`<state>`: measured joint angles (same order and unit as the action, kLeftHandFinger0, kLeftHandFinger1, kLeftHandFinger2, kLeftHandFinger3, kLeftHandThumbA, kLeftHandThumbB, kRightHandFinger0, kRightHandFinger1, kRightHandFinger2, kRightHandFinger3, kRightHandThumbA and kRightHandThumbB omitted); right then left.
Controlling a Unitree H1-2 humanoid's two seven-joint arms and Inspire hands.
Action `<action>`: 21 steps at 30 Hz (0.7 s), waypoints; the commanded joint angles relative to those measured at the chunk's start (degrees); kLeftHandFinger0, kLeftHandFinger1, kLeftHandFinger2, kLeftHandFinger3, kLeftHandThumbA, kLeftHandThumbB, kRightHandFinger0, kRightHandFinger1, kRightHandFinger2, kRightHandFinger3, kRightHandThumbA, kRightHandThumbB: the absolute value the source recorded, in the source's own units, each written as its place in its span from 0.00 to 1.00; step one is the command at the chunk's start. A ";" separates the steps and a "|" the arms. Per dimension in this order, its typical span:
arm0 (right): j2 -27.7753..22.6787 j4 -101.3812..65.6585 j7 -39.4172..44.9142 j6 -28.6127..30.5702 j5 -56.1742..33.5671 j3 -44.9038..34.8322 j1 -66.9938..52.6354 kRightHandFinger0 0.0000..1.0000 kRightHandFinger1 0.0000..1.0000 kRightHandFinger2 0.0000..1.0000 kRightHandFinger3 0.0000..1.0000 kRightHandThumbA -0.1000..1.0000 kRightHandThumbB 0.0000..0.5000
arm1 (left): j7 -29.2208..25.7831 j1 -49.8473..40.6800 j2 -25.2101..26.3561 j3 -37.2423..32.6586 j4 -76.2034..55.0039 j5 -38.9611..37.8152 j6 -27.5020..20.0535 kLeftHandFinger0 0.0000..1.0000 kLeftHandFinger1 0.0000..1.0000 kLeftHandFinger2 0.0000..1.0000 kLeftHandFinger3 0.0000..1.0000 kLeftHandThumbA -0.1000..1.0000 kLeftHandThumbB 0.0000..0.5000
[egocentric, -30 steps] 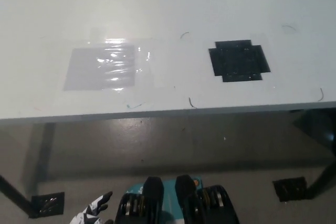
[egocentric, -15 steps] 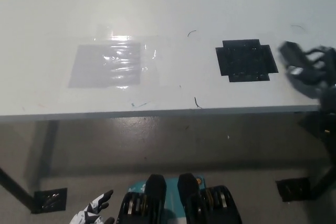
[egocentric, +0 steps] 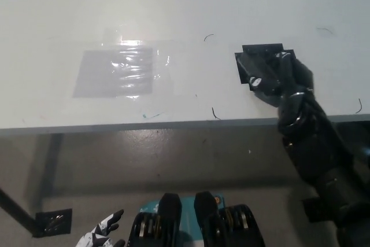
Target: A whiteboard eraser is kept on the black marked spot on the table infront of the robot and the robot uses its right hand to swipe it back and forth on the table twice to clean it
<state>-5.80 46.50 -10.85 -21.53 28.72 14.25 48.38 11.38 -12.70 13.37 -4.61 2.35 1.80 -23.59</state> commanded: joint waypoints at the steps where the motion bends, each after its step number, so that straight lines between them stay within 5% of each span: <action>1: 3.30 -0.01 0.51 1.36 0.53 2.29 2.22 0.01 0.40 0.75 0.78 0.00 0.39 | 0.13 -0.24 0.40 -0.01 -0.44 0.07 -0.45 1.00 1.00 1.00 1.00 0.78 0.91; 7: 2.14 1.36 -0.37 2.19 0.14 2.21 1.38 0.00 0.40 0.75 0.78 0.00 0.35 | 0.46 -0.17 0.95 0.18 -0.16 -0.60 -0.95 1.00 1.00 1.00 1.00 0.78 0.92; 11: -0.03 4.00 -2.17 1.49 1.76 2.83 1.58 0.00 0.29 0.64 0.69 0.00 0.37 | 0.38 -0.21 1.37 0.60 -0.18 -0.64 -1.08 1.00 1.00 1.00 1.00 0.78 0.91; 12: -0.87 5.11 -2.74 1.09 2.15 2.95 1.84 0.00 0.31 0.70 0.93 0.03 0.36 | 0.43 -0.17 1.33 0.58 -0.14 -0.79 -1.01 1.00 1.00 1.00 1.00 0.77 0.91; 13: -1.36 5.55 -3.01 1.05 2.50 3.23 1.92 0.00 0.27 0.64 0.91 0.05 0.36 | 0.43 -0.22 1.29 0.56 -0.24 -0.81 -0.71 1.00 1.00 1.00 1.00 0.77 0.91; 14: -1.64 5.72 -2.62 0.37 2.76 3.55 2.13 0.05 0.30 0.64 1.00 0.19 0.39 | 0.46 -0.23 1.27 0.54 -0.23 -0.90 -0.63 1.00 1.00 1.00 1.00 0.77 0.91; 15: -2.15 5.53 -0.92 -2.21 3.34 4.23 2.60 0.28 0.58 0.94 1.00 0.35 0.52 | 0.35 -0.30 1.20 0.50 -0.15 -0.65 -0.73 1.00 1.00 1.00 1.00 0.77 0.91; 16: -2.51 5.40 0.18 -3.68 4.11 5.17 2.89 0.65 0.98 1.00 1.00 0.56 0.66 | 0.26 -0.43 1.17 0.50 -0.12 -0.51 -0.82 1.00 1.00 1.00 1.00 0.77 0.91; 18: -2.89 5.45 0.98 -4.89 4.62 6.25 3.19 1.00 1.00 1.00 1.00 0.63 0.71 | 0.35 -0.69 1.14 0.51 -0.09 -0.87 -0.98 1.00 1.00 1.00 1.00 0.77 0.90; 21: -3.02 5.72 0.65 -5.40 5.01 5.84 3.34 1.00 1.00 1.00 1.00 0.78 0.96 | 0.25 -0.84 1.15 0.64 0.00 -0.87 -1.19 1.00 1.00 1.00 1.00 0.77 0.89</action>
<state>-6.83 50.93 -12.33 -22.32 31.46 19.90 49.96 11.39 -12.86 13.66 -4.42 2.56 1.70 -23.56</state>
